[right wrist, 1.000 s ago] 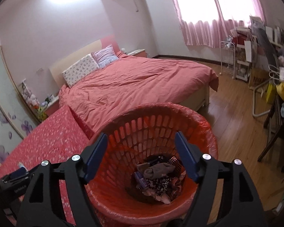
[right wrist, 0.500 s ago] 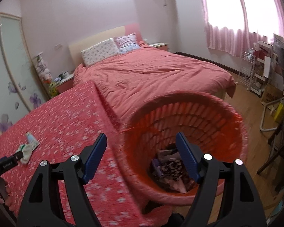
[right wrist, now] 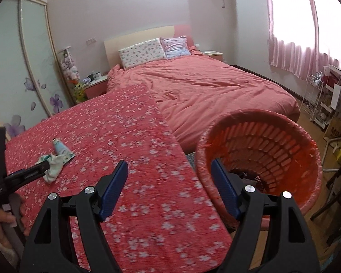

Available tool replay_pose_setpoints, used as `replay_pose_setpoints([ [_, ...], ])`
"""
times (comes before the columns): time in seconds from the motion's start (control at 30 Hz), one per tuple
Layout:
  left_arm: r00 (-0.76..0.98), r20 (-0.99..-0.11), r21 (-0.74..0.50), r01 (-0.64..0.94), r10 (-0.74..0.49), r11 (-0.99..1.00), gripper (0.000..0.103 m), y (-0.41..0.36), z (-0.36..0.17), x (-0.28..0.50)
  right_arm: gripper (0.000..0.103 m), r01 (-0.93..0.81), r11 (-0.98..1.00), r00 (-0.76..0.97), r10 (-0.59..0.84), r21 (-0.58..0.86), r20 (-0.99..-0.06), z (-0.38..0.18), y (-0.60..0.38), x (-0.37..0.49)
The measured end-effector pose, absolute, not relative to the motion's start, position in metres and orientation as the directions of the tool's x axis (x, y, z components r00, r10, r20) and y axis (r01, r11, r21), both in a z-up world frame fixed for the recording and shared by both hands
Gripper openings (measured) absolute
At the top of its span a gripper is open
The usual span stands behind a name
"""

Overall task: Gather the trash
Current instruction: 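Move the left tool to the bed and grasp the pale green cloth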

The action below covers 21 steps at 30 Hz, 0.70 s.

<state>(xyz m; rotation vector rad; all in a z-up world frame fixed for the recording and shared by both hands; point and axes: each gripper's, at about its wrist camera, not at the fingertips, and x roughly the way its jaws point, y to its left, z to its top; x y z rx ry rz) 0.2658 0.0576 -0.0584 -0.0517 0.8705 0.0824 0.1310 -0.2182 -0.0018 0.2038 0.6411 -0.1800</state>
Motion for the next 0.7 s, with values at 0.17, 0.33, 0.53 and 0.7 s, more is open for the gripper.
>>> replay_pose_setpoints([
  [0.17, 0.602, -0.798, -0.035, -0.068, 0.013, 0.997, 0.071, 0.050, -0.075, 0.277, 0.075, 0.204, 0.971, 0.781, -0.087, 0.121, -0.618, -0.004, -0.200, 0.136],
  [0.33, 0.626, -0.779, -0.046, -0.022, -0.022, 0.999, 0.037, 0.041, -0.077, 0.272, 0.075, 0.189, 0.975, 0.777, -0.074, 0.119, -0.626, -0.005, -0.190, 0.140],
  [0.53, 0.644, -0.760, -0.108, 0.011, -0.090, 0.994, 0.006, 0.055, -0.071, 0.264, 0.075, 0.168, 0.978, 0.771, -0.050, 0.127, -0.635, -0.007, -0.179, 0.144],
  [0.7, 0.679, -0.728, -0.124, 0.014, -0.101, 0.992, 0.006, 0.099, -0.058, 0.251, 0.075, 0.139, 0.984, 0.768, -0.034, 0.115, -0.640, -0.009, -0.165, 0.150],
])
